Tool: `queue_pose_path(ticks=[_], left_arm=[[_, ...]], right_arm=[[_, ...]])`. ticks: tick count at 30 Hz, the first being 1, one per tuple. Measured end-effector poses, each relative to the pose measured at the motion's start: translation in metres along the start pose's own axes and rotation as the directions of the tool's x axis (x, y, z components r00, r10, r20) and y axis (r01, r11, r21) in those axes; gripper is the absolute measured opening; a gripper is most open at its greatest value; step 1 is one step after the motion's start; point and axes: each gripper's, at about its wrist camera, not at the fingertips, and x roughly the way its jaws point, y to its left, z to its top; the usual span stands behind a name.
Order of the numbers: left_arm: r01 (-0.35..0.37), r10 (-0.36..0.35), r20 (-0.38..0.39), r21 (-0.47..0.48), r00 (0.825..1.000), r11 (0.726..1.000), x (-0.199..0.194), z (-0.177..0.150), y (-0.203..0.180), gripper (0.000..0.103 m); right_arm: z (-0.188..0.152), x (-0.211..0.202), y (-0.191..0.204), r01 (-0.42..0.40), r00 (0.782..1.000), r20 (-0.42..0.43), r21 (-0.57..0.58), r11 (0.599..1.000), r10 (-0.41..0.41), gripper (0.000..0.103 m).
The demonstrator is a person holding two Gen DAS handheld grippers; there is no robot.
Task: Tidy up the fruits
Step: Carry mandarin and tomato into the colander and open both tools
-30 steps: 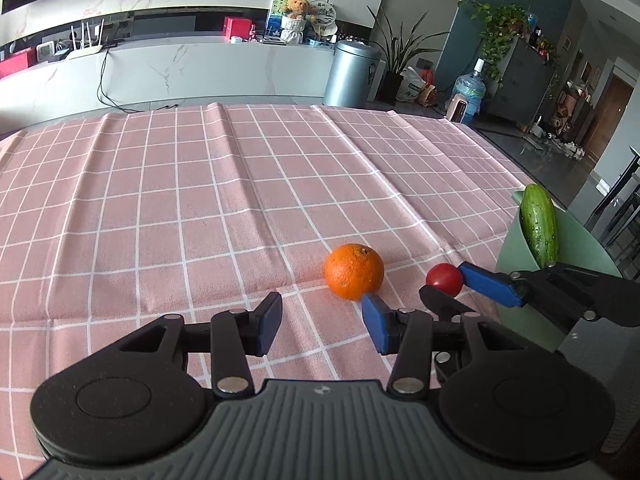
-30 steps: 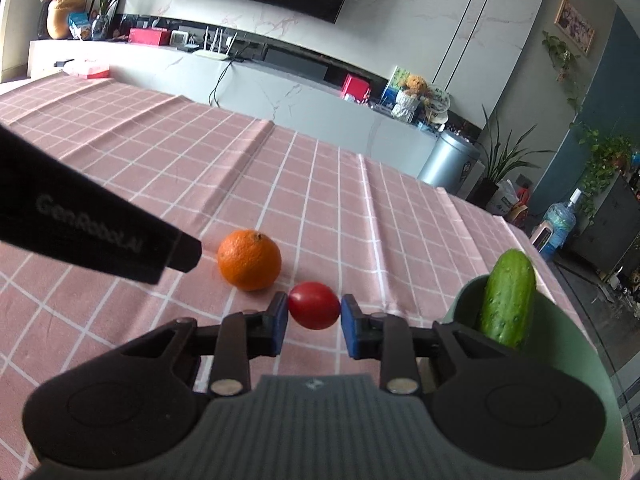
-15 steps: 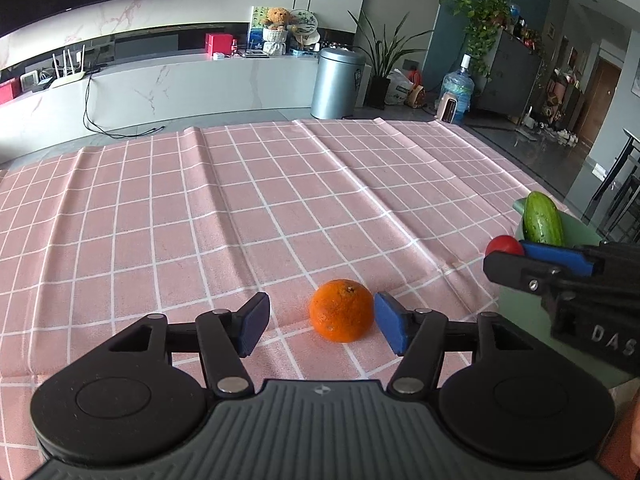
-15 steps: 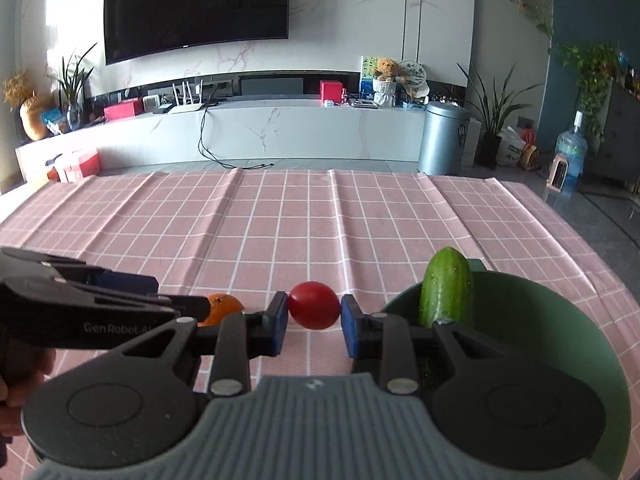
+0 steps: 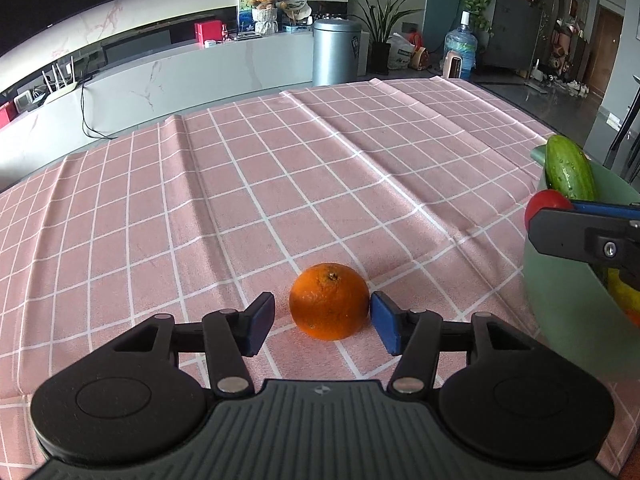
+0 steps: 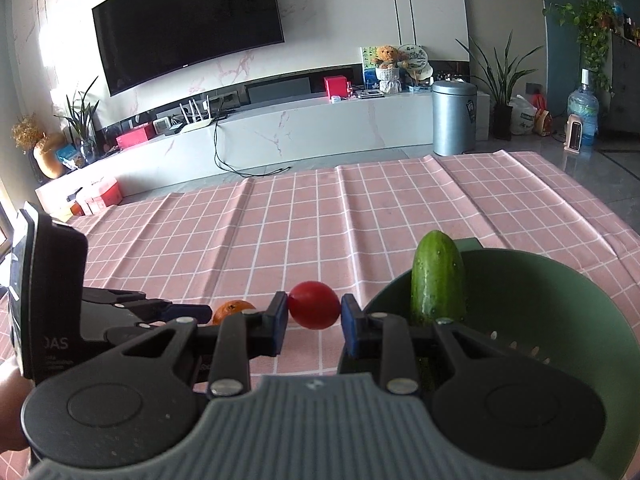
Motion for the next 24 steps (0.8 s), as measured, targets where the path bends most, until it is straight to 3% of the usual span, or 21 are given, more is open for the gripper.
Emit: queue_pose_path(ticks=[4,14,24], left_arm=[[0.014,-0.014,-0.009,-0.001,1.0,1.0,0.0,0.0,-0.001,0.051],[0.037,-0.034,0.039,-0.079,0.999,0.996,-0.022,0.01,-0.002,0.048],[0.15,-0.149,0.111,-0.007,0.983,0.989,-0.077,0.039,-0.068,0.048]], right_arm=[[0.001,0.0,-0.003,-0.024,1.0,-0.016,0.008,1.0,0.024,0.024],[0.005,-0.017,-0.009,-0.069,0.997,-0.021,0.039,0.997,0.069,0.024],[0.004,-0.058,-0.061,0.029,1.0,0.0,0.067,0.997,-0.029,0.024]])
